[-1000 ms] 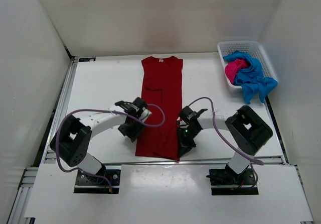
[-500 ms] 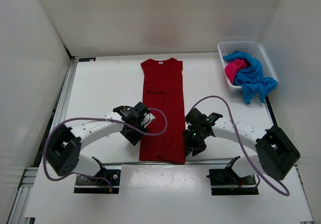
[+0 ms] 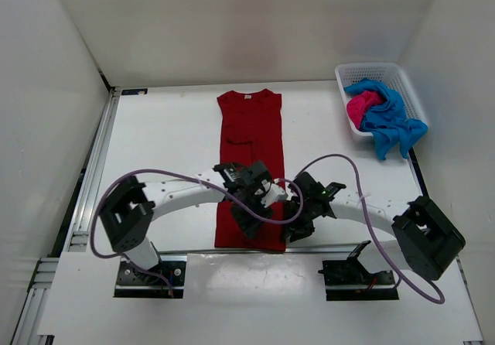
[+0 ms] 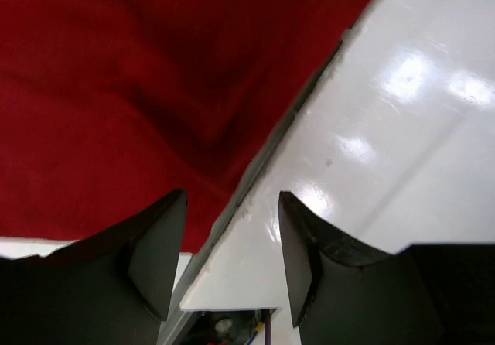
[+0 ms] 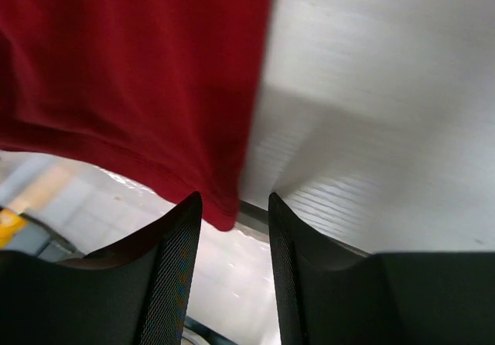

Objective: Fold and stack the t-shirts
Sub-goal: Rotate the tshirt 90 degrees

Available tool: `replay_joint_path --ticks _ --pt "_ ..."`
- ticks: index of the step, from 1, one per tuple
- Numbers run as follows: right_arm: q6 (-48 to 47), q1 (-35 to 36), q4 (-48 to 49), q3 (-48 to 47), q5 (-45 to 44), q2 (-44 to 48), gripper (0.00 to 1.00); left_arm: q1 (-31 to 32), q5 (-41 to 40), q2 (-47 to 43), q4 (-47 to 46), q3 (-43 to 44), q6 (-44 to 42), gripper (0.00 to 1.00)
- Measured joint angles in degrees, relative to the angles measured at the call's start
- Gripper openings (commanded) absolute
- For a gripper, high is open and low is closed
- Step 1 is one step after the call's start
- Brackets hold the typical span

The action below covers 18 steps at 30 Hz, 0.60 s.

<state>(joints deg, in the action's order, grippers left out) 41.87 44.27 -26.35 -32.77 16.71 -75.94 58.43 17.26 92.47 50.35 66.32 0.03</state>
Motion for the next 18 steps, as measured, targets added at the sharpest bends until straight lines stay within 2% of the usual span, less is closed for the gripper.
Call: replay_joint_path --ticks 3,8,14,16,18 --pt "1.31 -0.13 2.08 1.31 1.46 0.74 0.45 0.24 0.28 4.13 -0.68 -0.09 -0.02 0.56" --pt "2.97 -0.39 4.57 3.87 2.16 3.34 0.45 0.24 -0.15 4.79 -1.36 -0.28 -0.20 0.53" --pt "4.24 -0.37 5.75 5.68 1.95 5.77 0.45 0.24 -0.13 6.16 -2.45 -0.63 -0.13 0.45" --pt "4.48 -0.37 5.99 6.01 1.84 6.19 0.45 0.24 -0.13 6.93 -2.80 -1.46 -0.07 0.39" --pt "4.66 -0.33 6.03 6.32 1.66 6.71 0.45 0.24 -0.07 7.58 -2.75 -2.36 0.00 0.28"
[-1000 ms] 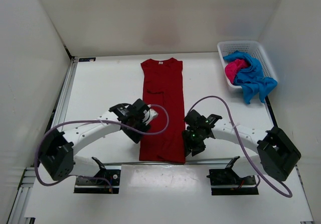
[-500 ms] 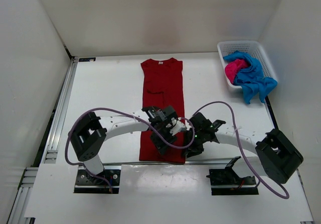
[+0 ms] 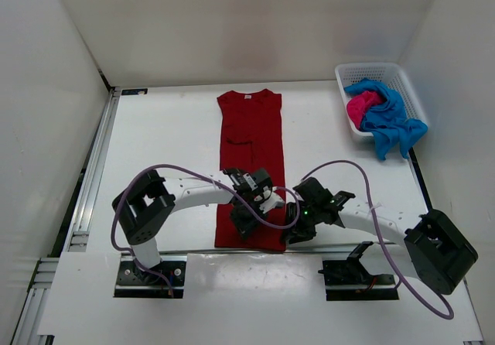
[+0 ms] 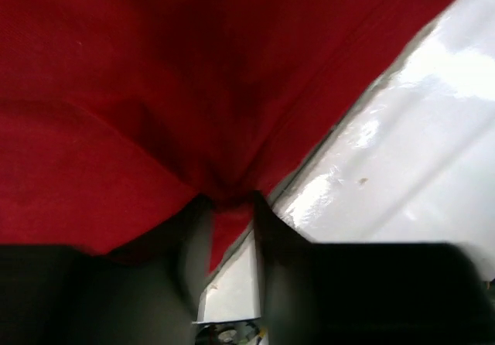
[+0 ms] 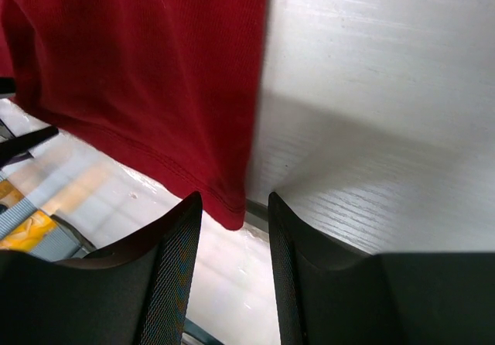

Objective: Fold and stack the t-shirts
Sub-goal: Rotate the tshirt 90 degrees

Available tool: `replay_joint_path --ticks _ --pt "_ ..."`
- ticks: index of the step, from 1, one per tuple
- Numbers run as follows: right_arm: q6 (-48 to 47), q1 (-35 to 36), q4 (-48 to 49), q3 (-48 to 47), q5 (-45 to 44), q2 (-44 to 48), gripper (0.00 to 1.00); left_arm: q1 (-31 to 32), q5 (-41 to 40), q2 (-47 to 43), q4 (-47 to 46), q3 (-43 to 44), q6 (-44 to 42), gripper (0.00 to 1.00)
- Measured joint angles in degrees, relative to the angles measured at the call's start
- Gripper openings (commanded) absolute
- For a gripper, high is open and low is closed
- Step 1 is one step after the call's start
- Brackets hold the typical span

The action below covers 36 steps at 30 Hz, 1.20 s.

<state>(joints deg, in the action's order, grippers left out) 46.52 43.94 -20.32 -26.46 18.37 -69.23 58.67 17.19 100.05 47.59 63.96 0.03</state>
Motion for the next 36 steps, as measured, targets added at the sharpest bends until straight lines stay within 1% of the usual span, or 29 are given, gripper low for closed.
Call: replay_joint_path --ticks 1,2,3,8,14,17,22,23,25,26,27,28,32,33,34,36 --pt "0.00 0.00 -0.04 0.04 -0.04 0.13 0.45 -0.04 0.04 0.17 -0.15 -0.61 -0.07 0.24" --pt "0.02 0.00 -0.07 0.11 -0.17 0.31 0.45 -0.04 0.20 0.24 0.07 -1.01 0.07 0.13" --pt "0.02 0.00 -0.09 0.11 -0.22 0.33 0.45 -0.04 0.39 0.26 0.00 -1.25 0.02 0.10" --pt "0.00 0.02 -0.24 0.11 -0.33 0.35 0.44 -0.04 2.54 0.26 0.55 -0.81 0.07 0.10" --pt "-0.66 0.00 -0.96 0.11 -0.37 0.59 0.44 -1.11 11.32 1.05 5.07 4.57 0.22 0.10" --pt "-1.11 0.00 -1.55 0.09 -0.31 0.63 0.42 -2.32 15.76 4.17 7.54 6.40 0.13 0.10" --pt "-1.95 0.00 -2.54 -0.02 -0.20 0.63 0.42 -3.43 17.29 11.28 8.79 6.40 0.20 0.22" --pt "-1.97 0.00 -2.69 -0.02 -0.17 0.63 0.44 -3.54 17.25 11.80 8.76 5.75 0.20 0.30" --pt "-2.10 0.00 -2.95 -0.09 -0.02 0.63 0.46 -3.54 17.14 12.00 9.18 4.74 0.13 0.38" --pt "-2.23 0.00 -3.32 -0.26 0.07 0.63 0.46 -3.54 17.07 11.91 9.42 4.52 0.17 0.44" --pt "-2.38 0.00 -3.50 -0.39 0.02 0.63 0.46 -3.52 16.92 11.85 9.40 4.44 0.24 0.46" --pt "-2.58 0.00 -3.69 -0.48 0.00 0.63 0.46 -3.50 16.39 11.58 9.29 4.33 0.31 0.47" --pt "-3.80 0.02 -4.37 -0.87 -0.31 0.61 0.46 -3.48 13.88 9.03 9.22 4.09 0.37 0.58" --pt "-4.00 0.02 -4.42 -0.87 -0.31 0.61 0.46 -3.52 13.05 8.20 9.31 3.98 0.46 0.64" --pt "-4.13 0.02 -4.44 -0.87 -0.26 0.61 0.46 -3.76 12.02 6.84 9.20 3.48 0.46 0.66" --pt "-4.66 0.02 -4.55 -0.94 -0.11 0.55 0.47 -4.22 9.42 2.08 9.35 1.33 0.35 0.66"
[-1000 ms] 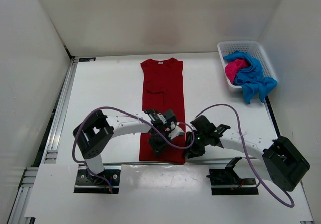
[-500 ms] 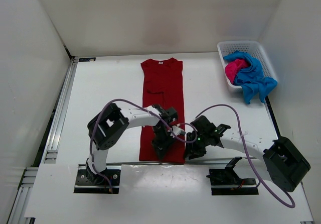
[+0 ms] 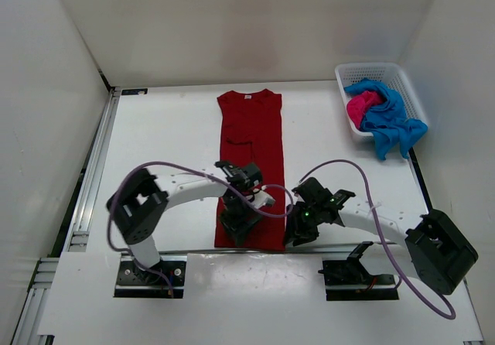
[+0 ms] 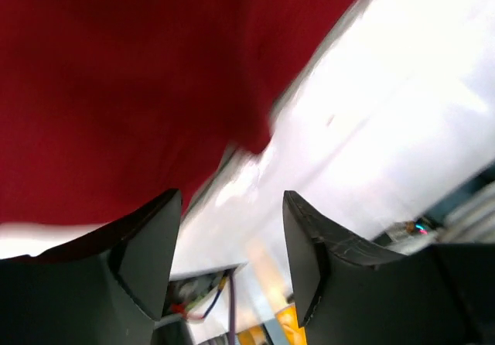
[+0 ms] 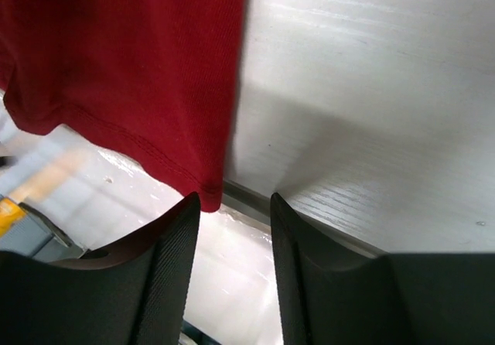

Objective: Fold and stack the t-shirts
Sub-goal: Grab the bottom of the folded rectangular tshirt with both arms

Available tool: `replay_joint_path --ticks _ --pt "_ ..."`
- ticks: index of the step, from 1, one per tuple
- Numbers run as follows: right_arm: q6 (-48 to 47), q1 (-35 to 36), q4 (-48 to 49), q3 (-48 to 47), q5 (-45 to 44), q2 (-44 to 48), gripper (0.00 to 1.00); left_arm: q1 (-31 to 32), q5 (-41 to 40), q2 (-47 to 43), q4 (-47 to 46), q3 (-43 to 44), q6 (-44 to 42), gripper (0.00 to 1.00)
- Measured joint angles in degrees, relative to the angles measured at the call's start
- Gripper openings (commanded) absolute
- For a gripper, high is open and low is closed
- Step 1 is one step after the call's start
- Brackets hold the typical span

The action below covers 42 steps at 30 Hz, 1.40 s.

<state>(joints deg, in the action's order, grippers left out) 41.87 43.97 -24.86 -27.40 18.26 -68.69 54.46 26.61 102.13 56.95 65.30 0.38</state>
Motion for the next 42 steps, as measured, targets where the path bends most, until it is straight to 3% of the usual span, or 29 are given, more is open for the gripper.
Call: replay_joint_path --ticks 6,13,32,35,36,39,42 --pt "-0.81 0.00 -0.13 -0.48 1.38 -1.20 0.47 -3.17 -9.09 -11.69 1.18 -9.38 0.00 0.66" --pt "-1.22 0.00 0.26 -1.01 2.67 -2.75 0.47 -9.73 -17.05 -10.05 -0.74 -15.30 -0.09 0.65" --pt "-0.22 1.22 4.66 -2.10 6.49 -7.43 0.45 -10.45 -6.93 -6.86 -3.89 -13.20 0.07 0.59" --pt "-0.15 1.44 5.25 -2.10 7.21 -7.91 0.45 -10.12 -6.03 -6.01 -3.76 -13.05 0.22 0.52" --pt "-0.15 1.46 5.33 -2.10 7.30 -7.93 0.45 -10.01 -5.79 -5.42 -3.50 -12.90 0.26 0.43" --pt "-0.15 1.49 5.40 -2.10 7.43 -8.04 0.45 -9.70 -4.24 -2.60 -1.95 -12.17 0.68 0.39" --pt "-0.22 1.49 5.42 -2.10 7.41 -8.24 0.36 -9.68 -2.86 -0.85 -0.31 -12.04 0.98 0.31"
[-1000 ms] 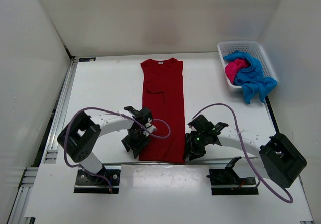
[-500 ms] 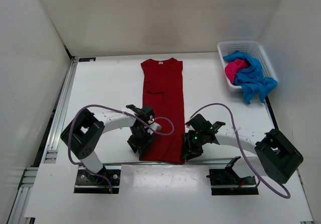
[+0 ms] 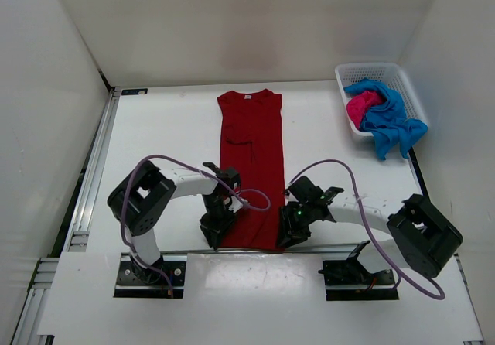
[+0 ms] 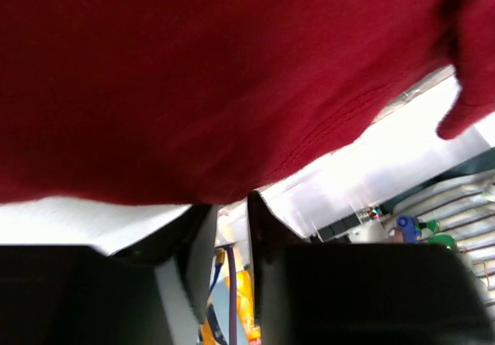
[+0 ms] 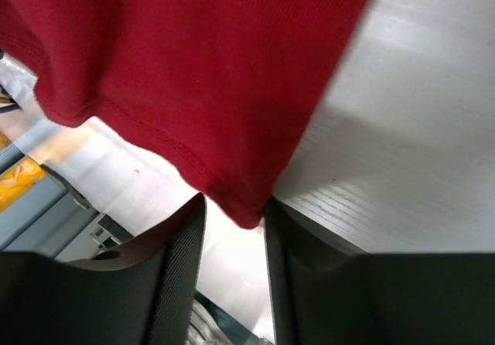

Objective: Fold and stack the t-shirts
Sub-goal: Grab the bottom of the folded rectangular tshirt with both arms

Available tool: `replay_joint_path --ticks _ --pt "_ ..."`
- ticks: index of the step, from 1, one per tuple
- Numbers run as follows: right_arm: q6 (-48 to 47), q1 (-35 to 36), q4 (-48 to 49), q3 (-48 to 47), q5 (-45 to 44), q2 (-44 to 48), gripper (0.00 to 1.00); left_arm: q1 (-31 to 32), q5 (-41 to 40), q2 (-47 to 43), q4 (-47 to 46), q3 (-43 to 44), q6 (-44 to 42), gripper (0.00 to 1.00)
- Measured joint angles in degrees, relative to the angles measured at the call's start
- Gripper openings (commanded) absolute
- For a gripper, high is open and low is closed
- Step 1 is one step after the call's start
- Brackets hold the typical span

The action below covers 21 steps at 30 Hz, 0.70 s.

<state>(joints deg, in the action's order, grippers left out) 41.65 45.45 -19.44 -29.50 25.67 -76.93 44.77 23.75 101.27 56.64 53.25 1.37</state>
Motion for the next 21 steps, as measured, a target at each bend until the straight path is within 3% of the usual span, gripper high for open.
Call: replay_joint_path --ticks 2,6,14,21 --pt "0.15 0.00 0.09 0.00 0.26 -0.83 0.20 0.00 0.37 0.72 0.48 0.02 0.04 0.20" --pt "-0.35 0.07 0.11 0.00 0.00 -2.14 0.01 0.09 0.42 1.20 0.48 0.17 -0.04 0.10" --pt "-2.49 0.04 -2.75 -2.03 -0.96 -1.49 0.00 -1.62 0.44 1.42 -1.44 3.21 -0.37 0.10" --pt "-7.56 -4.48 -10.91 -15.54 -2.64 -1.25 0.00 -6.97 -1.29 0.74 2.23 9.01 -0.55 0.10"
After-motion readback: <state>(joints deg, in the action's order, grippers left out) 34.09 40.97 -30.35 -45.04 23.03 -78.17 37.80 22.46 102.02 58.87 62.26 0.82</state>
